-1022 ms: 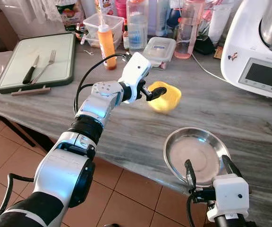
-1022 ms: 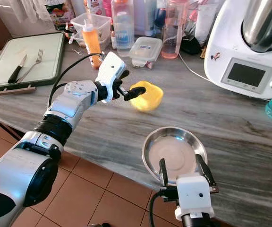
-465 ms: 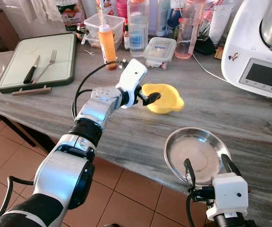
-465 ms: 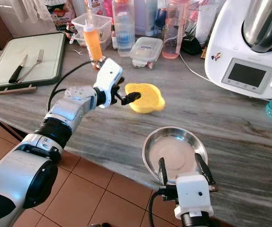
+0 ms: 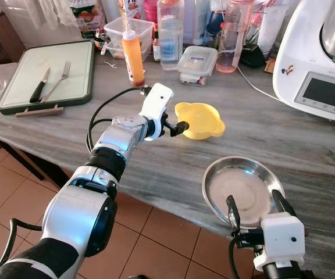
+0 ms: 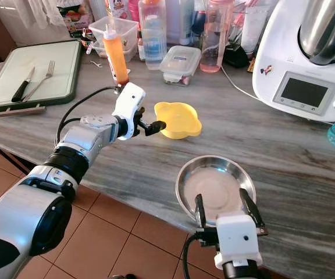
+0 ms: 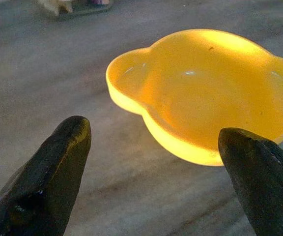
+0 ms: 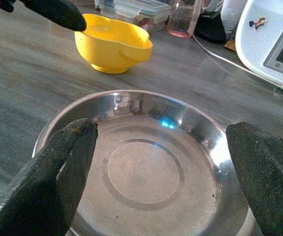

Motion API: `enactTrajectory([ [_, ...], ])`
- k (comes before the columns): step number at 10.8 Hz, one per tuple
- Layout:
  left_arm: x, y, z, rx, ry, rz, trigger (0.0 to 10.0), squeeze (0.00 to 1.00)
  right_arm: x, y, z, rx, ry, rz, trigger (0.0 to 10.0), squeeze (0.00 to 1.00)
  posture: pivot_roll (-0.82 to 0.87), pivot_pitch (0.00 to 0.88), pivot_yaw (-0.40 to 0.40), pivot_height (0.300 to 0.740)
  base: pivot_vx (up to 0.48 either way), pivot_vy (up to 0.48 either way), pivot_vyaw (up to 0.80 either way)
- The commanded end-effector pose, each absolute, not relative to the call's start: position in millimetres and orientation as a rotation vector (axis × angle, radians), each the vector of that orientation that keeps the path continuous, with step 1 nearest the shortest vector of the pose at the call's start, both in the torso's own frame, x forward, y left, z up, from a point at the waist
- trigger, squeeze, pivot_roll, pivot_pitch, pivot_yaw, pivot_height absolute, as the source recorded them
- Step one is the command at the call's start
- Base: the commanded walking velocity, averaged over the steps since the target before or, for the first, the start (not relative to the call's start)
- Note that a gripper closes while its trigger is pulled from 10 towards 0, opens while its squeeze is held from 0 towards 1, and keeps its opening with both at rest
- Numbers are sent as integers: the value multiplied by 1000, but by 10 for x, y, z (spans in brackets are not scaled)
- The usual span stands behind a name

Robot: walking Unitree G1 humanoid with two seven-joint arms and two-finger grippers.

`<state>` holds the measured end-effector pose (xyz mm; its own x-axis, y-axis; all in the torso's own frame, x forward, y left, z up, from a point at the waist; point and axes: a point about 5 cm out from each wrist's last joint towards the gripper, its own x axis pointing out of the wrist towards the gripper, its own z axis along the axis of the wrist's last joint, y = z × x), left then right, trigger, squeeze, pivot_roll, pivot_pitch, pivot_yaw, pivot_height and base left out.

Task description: Setting the table

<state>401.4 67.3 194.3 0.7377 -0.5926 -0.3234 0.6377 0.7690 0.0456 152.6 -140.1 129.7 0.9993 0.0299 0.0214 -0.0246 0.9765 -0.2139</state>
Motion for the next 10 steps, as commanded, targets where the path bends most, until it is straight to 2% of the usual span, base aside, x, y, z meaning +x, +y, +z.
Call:
enactTrajectory([
  [1, 4033, 685, 1988, 145, 308, -663, 10000, 918, 1511, -1383, 1269, -207, -13, 38, 10000, 0, 8, 118, 59, 740, 0, 0, 0],
  [2, 4024, 668, 1973, 107, 345, -669, 10000, 180, 1518, -1379, 1271, -208, -15, 40, 10000, 0, 8, 115, 61, 740, 0, 0, 0],
  [3, 4001, 601, 1961, 46, 384, -690, 10000, 0, 1522, -1374, 1274, -208, -18, 41, 10000, 0, 7, 114, 62, 740, 0, 0, 0],
  [7, 3965, 373, 2059, -64, 398, -726, 10000, 0, 1512, -1371, 1275, -208, -19, 34, 10000, 0, -1, 119, 68, 740, 0, 0, 0],
  [10, 3996, 464, 2060, -68, 409, -671, 10000, 0, 1512, -1367, 1276, -207, -18, 34, 10000, 0, 3, 121, 65, 740, 0, 0, 0],
])
